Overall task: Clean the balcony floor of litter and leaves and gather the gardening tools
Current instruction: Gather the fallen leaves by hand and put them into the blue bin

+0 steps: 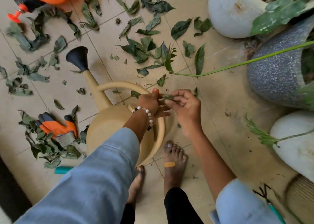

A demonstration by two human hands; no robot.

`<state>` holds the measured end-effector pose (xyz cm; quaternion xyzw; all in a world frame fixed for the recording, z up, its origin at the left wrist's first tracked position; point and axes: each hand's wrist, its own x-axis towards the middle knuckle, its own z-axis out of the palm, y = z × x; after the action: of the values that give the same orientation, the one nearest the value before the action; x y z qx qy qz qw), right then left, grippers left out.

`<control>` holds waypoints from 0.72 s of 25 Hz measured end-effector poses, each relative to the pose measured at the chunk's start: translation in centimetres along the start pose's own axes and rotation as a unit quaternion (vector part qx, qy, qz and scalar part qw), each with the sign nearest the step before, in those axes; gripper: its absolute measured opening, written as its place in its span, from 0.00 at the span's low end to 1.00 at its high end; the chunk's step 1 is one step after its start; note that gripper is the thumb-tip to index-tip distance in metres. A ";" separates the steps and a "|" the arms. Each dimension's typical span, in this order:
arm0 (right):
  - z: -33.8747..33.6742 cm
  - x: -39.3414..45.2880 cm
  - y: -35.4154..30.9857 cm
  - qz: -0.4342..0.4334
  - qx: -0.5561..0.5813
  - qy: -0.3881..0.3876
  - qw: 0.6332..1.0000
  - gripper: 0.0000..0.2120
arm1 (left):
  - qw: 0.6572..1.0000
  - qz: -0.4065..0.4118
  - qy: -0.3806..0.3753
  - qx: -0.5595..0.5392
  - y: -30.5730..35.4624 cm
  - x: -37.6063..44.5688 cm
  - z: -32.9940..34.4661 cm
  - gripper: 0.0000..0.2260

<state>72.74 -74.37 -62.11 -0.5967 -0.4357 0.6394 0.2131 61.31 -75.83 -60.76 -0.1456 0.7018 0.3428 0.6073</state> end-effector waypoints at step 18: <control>-6.6 8.2 5.9 -0.127 -0.537 0.020 0.834 0.12 | 0.991 0.071 0.080 0.078 0.6 1.3 -0.7 0.25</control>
<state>78.85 -69.02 -71.07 -0.5690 -0.7781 0.2606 -0.0528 60.10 -75.62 -61.76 -0.0746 0.7814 0.3169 0.5324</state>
